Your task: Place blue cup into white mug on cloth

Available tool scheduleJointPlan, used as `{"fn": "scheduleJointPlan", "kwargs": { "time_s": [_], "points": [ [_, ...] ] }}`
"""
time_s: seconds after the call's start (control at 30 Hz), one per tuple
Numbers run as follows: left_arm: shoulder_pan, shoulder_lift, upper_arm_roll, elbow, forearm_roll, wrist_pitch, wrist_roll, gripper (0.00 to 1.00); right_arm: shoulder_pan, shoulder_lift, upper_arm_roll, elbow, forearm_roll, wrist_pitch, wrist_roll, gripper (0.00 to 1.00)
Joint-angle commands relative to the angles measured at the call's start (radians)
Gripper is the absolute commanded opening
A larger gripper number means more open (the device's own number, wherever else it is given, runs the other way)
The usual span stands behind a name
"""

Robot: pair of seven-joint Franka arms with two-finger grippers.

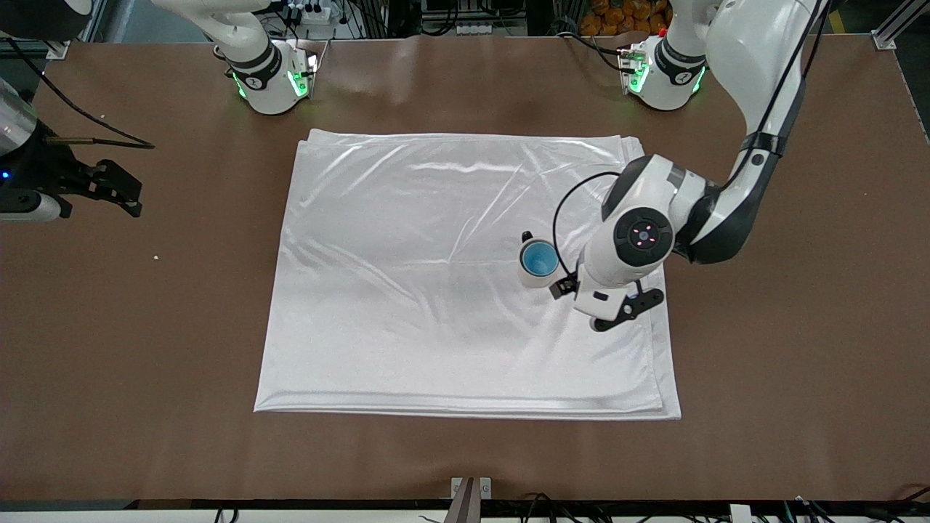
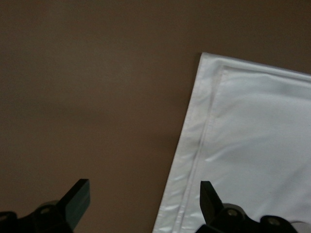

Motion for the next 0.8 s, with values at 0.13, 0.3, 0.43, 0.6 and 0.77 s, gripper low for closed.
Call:
{"fn": "scheduleJointPlan", "kwargs": {
  "time_s": [0.13,0.3,0.43,0.6,0.77],
  "points": [
    [0.090,-0.099,-0.007,-0.034,-0.010,-0.012,0.253,1.00,-0.011,-0.009,0.012,-0.013,0.019,0.023,-0.015,1.00],
    [0.083,-0.155,-0.006,-0.043,-0.013,-0.043,0.272,1.00,-0.009,-0.001,0.013,-0.013,0.019,0.035,-0.015,1.00],
    [0.077,-0.205,-0.006,-0.055,-0.018,-0.099,0.275,1.00,-0.009,0.000,0.012,-0.013,0.019,0.038,-0.015,1.00],
    [0.030,-0.293,0.023,-0.097,-0.093,-0.153,0.273,1.00,-0.011,0.000,0.012,-0.010,0.019,0.036,-0.013,1.00],
    [-0.097,-0.362,0.125,-0.101,-0.127,-0.237,0.275,1.00,-0.011,0.000,0.012,-0.009,0.019,0.036,-0.013,1.00]
  ]
}}
